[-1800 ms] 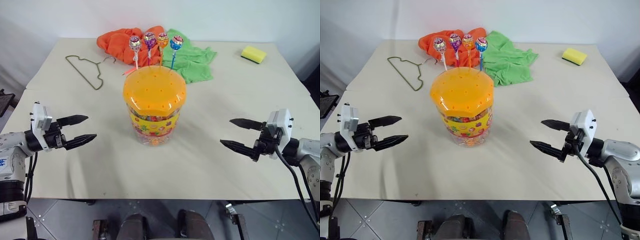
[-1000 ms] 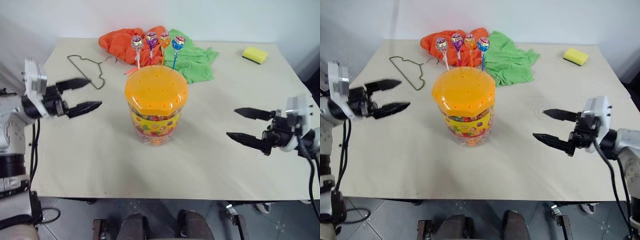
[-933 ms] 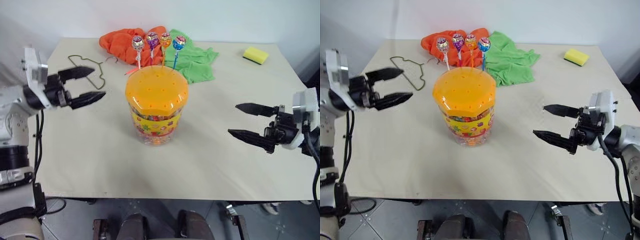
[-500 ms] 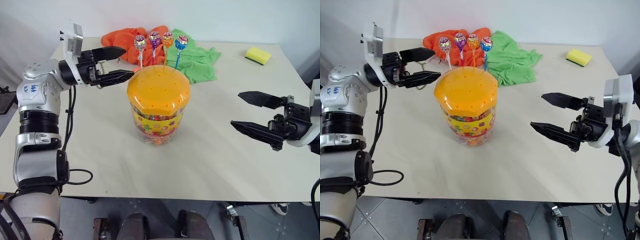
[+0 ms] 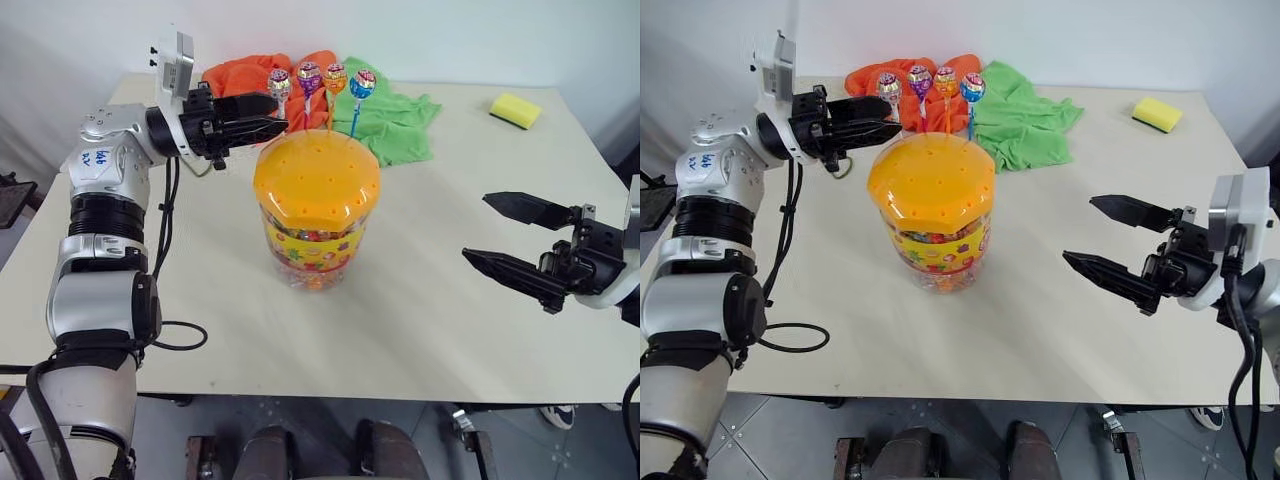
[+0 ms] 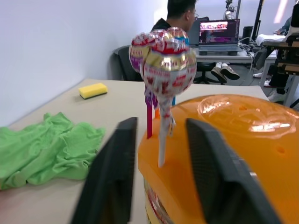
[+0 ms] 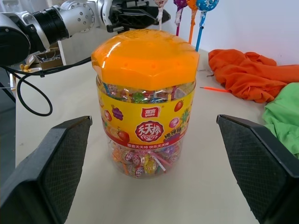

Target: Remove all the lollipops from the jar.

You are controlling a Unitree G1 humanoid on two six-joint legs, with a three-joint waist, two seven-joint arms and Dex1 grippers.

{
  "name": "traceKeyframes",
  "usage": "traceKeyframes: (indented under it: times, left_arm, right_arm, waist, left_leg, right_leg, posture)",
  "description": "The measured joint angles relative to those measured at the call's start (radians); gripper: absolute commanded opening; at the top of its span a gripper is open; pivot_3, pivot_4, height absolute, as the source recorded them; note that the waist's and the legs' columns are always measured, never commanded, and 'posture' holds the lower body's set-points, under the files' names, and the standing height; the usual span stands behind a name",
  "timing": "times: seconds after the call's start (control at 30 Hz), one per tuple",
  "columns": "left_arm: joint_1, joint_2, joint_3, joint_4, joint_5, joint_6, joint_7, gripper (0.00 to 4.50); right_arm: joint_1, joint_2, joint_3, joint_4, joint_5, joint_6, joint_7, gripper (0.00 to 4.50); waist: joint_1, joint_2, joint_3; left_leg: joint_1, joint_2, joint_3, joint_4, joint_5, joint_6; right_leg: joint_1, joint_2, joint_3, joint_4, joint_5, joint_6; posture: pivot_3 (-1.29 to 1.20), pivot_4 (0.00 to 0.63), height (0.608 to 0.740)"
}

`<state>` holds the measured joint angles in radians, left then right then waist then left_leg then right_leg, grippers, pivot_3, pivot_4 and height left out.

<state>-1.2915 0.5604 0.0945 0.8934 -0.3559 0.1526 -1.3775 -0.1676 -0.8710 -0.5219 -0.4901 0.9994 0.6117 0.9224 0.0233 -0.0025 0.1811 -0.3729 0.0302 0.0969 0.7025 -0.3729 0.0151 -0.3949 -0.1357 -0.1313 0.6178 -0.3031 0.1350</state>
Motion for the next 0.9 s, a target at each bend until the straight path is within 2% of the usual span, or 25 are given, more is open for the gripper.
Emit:
traceKeyframes:
  times: [0.1,0.43,0.63,0.7,0.8,0.9]
  left_arm:
    - [-0.005,0.000,0.001,0.022,0.009,-0.002,-0.001,0.03]
    - [-0.096,-0.005,0.058,0.025,-0.001,0.010,0.057,0.03]
    - [-0.128,0.001,0.089,0.026,0.006,0.019,0.169,0.03]
    - [-0.157,0.027,0.084,0.027,0.032,0.059,0.253,0.03]
    - [-0.184,0.110,0.052,0.030,0.108,0.210,0.401,0.03]
    - [-0.142,0.180,0.026,0.014,0.169,0.346,0.511,0.03]
  right_arm:
    - [0.000,0.000,0.000,-0.001,0.000,-0.001,-0.006,4.50]
    - [-0.024,0.000,0.007,0.007,-0.005,-0.012,-0.009,4.50]
    - [-0.051,0.000,0.023,0.023,-0.009,-0.022,-0.001,4.50]
    - [-0.063,-0.001,0.031,0.028,-0.009,-0.022,0.004,4.50]
    - [-0.077,-0.027,0.042,0.044,-0.006,-0.019,0.036,4.50]
    - [-0.086,-0.059,0.044,0.074,0.000,-0.006,0.084,4.50]
  waist:
    - [0.002,0.000,0.000]
    - [0.001,-0.002,0.001]
    - [0.001,-0.002,0.001]
    - [0.000,-0.002,0.001]
    - [-0.005,-0.002,0.001]
    - [-0.009,-0.002,0.001]
  left_leg:
    - [0.000,0.000,0.000,0.000,0.000,0.000]
    - [-0.001,0.000,-0.001,0.001,0.000,0.000]
    - [-0.001,0.000,-0.001,0.001,0.000,0.000]
    - [-0.001,0.000,-0.001,0.001,0.000,0.000]
    - [0.000,0.000,0.000,0.000,0.000,0.000]
    - [0.001,0.000,0.000,-0.001,0.000,0.000]
  right_leg:
    - [0.000,0.000,0.000,0.000,0.000,0.000]
    - [0.000,0.000,0.000,0.000,0.000,0.000]
    - [0.000,0.000,0.000,0.000,0.000,0.000]
    - [0.000,0.000,0.000,0.000,0.000,0.000]
    - [-0.001,0.000,0.000,0.001,0.000,0.000]
    - [-0.001,0.000,0.000,0.002,0.000,0.000]
  posture:
    - [0.00,0.150,0.740]
    - [0.00,0.150,0.740]
    - [0.00,0.150,0.740]
    - [0.00,0.150,0.740]
    - [0.00,0.150,0.740]
    - [0.00,0.150,0.740]
